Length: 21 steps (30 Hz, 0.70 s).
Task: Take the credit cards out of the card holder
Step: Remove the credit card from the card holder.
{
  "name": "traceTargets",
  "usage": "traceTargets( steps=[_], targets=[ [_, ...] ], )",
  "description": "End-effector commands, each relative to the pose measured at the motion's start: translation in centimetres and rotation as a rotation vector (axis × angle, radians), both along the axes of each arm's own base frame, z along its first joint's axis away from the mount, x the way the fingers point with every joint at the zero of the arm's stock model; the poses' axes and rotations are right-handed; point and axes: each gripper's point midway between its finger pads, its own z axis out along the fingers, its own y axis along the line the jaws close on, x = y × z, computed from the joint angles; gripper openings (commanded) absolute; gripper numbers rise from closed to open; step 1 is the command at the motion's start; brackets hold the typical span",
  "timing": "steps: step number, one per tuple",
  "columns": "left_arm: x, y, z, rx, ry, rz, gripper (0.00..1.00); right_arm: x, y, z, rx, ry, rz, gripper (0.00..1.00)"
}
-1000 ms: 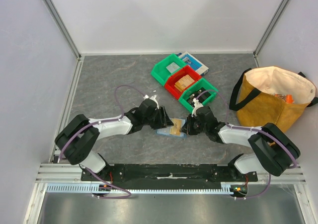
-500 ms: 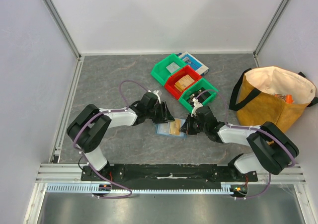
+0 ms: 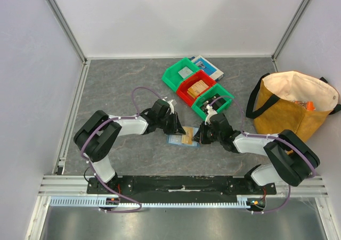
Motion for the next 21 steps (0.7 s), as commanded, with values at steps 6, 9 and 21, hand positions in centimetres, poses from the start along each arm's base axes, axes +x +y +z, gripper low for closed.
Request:
traceTargets(
  steps=[6, 9, 21],
  targets=[
    [0.2, 0.2, 0.7, -0.020, -0.040, -0.028, 0.02, -1.6, -2.2, -3.1, -0.120, 0.073, -0.008, 0.04],
    [0.3, 0.6, 0.8, -0.023, -0.049, -0.022, 0.02, -1.7, -2.3, -3.3, -0.125, 0.078, -0.009, 0.04],
    [-0.4, 4.0, 1.3, 0.020, -0.103, -0.035, 0.02, -1.5, -2.3, -3.2, -0.122, 0.088, -0.013, 0.04]
  ],
)
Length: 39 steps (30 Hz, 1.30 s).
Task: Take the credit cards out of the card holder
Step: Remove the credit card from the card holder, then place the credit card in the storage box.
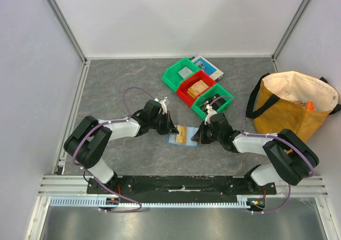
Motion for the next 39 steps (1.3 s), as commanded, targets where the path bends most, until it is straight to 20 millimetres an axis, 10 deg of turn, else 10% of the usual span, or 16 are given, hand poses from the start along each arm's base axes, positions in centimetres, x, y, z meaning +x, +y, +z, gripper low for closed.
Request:
traceTargets(
  steps=[1, 7, 19, 39],
  targets=[
    [-0.7, 1.5, 0.7, 0.037, -0.074, -0.068, 0.02, -1.6, -2.3, -2.8, -0.127, 0.080, -0.011, 0.04],
    [-0.5, 2.3, 3.0, 0.083, -0.199, -0.150, 0.02, -0.5, -1.7, 1.2, -0.104, -0.019, 0.026, 0.20],
    [-1.2, 1.7, 10.0, 0.056, -0.411, -0.399, 0.02, 0.4, 0.5, 17.4, -0.033, -0.518, 0.357, 0.74],
    [-7.8, 1.9, 19.3, -0.130, -0.698, -0.876, 0.02, -4.4, 5.5, 22.0, 0.176, -0.601, 0.887, 0.57]
  ],
)
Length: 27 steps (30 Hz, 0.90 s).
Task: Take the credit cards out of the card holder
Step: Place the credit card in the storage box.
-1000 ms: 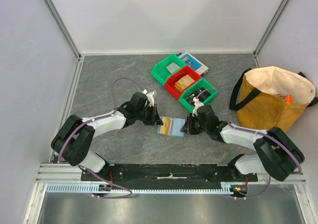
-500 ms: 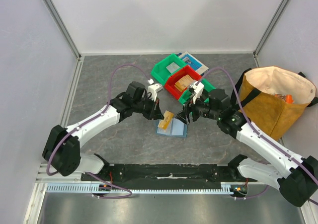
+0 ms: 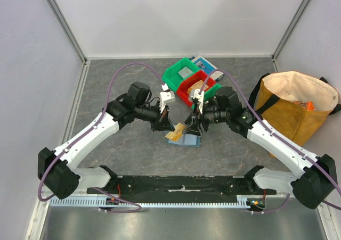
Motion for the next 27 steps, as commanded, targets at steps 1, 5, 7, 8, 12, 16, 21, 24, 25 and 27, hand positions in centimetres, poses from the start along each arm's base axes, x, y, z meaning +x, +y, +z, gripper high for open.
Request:
traceTargets(
  steps=[1, 5, 7, 8, 12, 16, 21, 24, 25, 27],
  targets=[
    [-1.6, -0.2, 2.5, -0.053, -0.064, -0.135, 0.02, -1.0, 1.4, 1.9, 0.045, -0.021, 0.107, 0.54],
    [-1.8, -0.3, 2.9, -0.056, -0.075, -0.146, 0.02, -1.3, 2.1, 1.6, 0.038, -0.003, 0.135, 0.30],
    [-1.5, 0.1, 2.7, -0.043, -0.088, -0.124, 0.02, -1.2, 2.2, 1.3, 0.033, 0.007, 0.129, 0.06],
    [-1.2, 0.3, 2.5, -0.028, -0.096, -0.104, 0.02, -0.9, 2.2, 1.1, 0.025, 0.012, 0.113, 0.00],
    [1.3, 1.4, 2.0, 0.034, -0.153, 0.086, 0.12, 0.4, 2.1, 0.6, 0.005, 0.039, 0.031, 0.00],
    [6.4, 4.2, 3.2, 0.074, -0.255, 0.448, 0.37, 4.4, 1.1, -0.5, -0.023, 0.131, -0.221, 0.00],
    [10.6, 10.4, 5.7, 0.044, -0.414, 0.911, 0.81, 10.9, -2.1, -1.4, 0.020, 0.277, -0.667, 0.00],
    [11.3, 14.1, 7.2, 0.024, -0.468, 1.123, 0.88, 14.6, -4.8, -2.5, 0.083, 0.357, -0.960, 0.00],
    [11.3, 15.2, 7.5, 0.016, -0.477, 1.182, 0.89, 15.5, -5.5, -2.6, 0.118, 0.369, -1.039, 0.00],
    [11.4, 17.1, 8.1, -0.003, -0.495, 1.276, 0.89, 17.5, -6.8, -2.2, 0.204, 0.380, -1.187, 0.00]
  ],
)
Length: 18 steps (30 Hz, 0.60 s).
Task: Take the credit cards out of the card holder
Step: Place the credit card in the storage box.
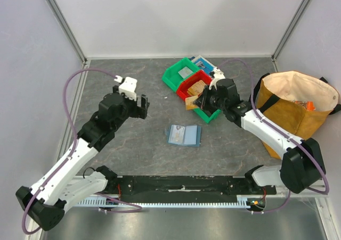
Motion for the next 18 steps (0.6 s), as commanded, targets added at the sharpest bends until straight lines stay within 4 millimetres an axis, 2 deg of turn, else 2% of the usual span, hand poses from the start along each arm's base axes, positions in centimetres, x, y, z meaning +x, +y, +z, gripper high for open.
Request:
traceTargets(
  steps=[1, 4, 9, 14, 18],
  targets=[
    [1.9, 5.8, 3.7, -0.134, -0.156, 0.379, 0.91, 6.4, -3.3, 2.0, 0.177, -0.029, -0.506, 0.00],
    [1.7, 6.9, 3.9, -0.189, -0.172, 0.422, 0.92, 9.2, -4.4, 2.8, 0.253, -0.066, -0.676, 0.00],
    [1.5, 7.8, 4.3, -0.227, -0.193, 0.453, 0.95, 13.7, -4.6, 0.7, 0.250, -0.050, -0.842, 0.00],
    [1.7, 9.2, 4.4, -0.222, -0.209, 0.492, 0.95, 17.1, -4.0, -0.6, 0.251, -0.049, -0.909, 0.00],
    [1.6, 9.0, 4.6, -0.234, -0.219, 0.465, 0.95, 19.2, -3.0, -2.0, 0.257, -0.024, -0.936, 0.00]
  ],
)
